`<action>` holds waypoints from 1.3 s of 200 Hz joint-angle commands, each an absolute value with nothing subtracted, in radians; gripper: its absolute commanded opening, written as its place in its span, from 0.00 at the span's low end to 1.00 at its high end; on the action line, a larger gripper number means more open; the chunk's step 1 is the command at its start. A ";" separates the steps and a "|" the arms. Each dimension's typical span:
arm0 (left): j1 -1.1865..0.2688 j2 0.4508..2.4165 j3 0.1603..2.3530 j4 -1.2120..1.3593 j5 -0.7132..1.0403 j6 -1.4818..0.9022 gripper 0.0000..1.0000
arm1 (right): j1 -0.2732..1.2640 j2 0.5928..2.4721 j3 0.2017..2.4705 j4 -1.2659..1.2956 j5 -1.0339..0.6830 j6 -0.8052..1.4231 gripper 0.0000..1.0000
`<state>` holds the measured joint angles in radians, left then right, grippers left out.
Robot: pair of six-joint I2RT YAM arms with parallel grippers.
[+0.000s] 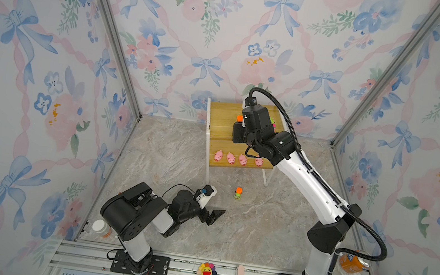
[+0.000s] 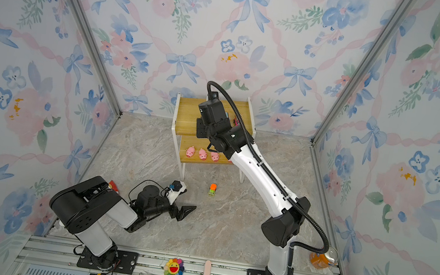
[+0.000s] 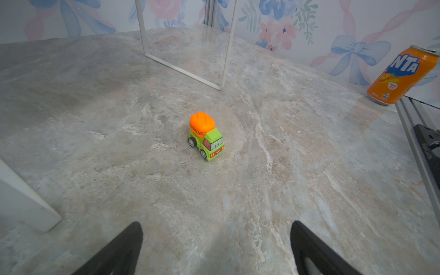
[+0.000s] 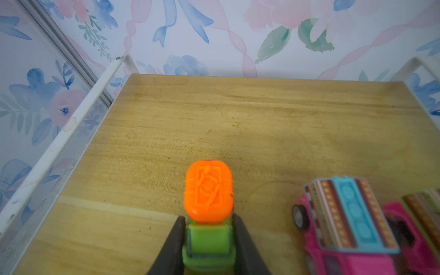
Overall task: Place and organize the plastic toys onto the shelf
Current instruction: 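Lower the truck onto the top shelf beside the pink trucks and open the right gripper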
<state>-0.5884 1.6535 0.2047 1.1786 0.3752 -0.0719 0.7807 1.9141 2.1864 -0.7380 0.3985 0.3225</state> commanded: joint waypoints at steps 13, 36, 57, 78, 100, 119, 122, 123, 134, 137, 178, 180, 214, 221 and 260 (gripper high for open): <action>-0.580 1.640 0.193 1.169 0.380 -0.058 0.97 | 0.791 1.931 2.216 -0.737 0.407 0.325 0.22; -0.579 1.642 0.195 1.169 0.383 -0.060 0.97 | 0.792 1.925 2.211 -0.737 0.407 0.321 0.27; -0.578 1.644 0.195 1.170 0.383 -0.059 0.97 | 0.795 1.915 2.200 -0.736 0.413 0.317 0.33; -0.578 1.644 0.196 1.169 0.386 -0.060 0.97 | 0.803 1.893 2.174 -0.732 0.417 0.314 0.41; -0.577 1.646 0.195 1.169 0.387 -0.060 0.97 | 0.814 1.852 2.129 -0.717 0.434 0.307 0.51; -0.577 1.646 0.195 1.169 0.390 -0.060 0.97 | 0.817 1.813 2.086 -0.702 0.433 0.308 0.54; -0.576 1.646 0.195 1.170 0.390 -0.061 0.97 | 0.817 1.807 2.080 -0.700 0.433 0.308 0.55; -0.576 1.646 0.196 1.170 0.390 -0.061 0.97 | 0.818 1.805 2.079 -0.700 0.434 0.308 0.55; -0.575 1.646 0.195 1.169 0.390 -0.060 0.97 | 0.819 1.784 2.063 -0.698 0.431 0.303 0.57; -0.575 1.647 0.195 1.169 0.390 -0.061 0.97 | 0.821 1.779 2.061 -0.699 0.431 0.302 0.58; -0.572 1.650 0.196 1.169 0.390 -0.061 0.97 | 0.853 1.679 2.032 -0.775 0.407 0.284 0.62; -0.572 1.650 0.196 1.169 0.390 -0.061 0.97 | 0.857 1.671 2.030 -0.779 0.404 0.281 0.62; -0.569 1.641 0.193 1.169 0.386 -0.065 0.97 | 0.929 1.452 1.829 -0.811 0.417 0.262 0.64; -0.569 1.639 0.193 1.169 0.382 -0.065 0.97 | 0.940 1.393 1.745 -0.794 0.430 0.276 0.64; -0.563 1.634 0.186 1.169 0.376 -0.067 0.98 | 0.952 1.139 1.193 -0.607 0.459 0.456 0.65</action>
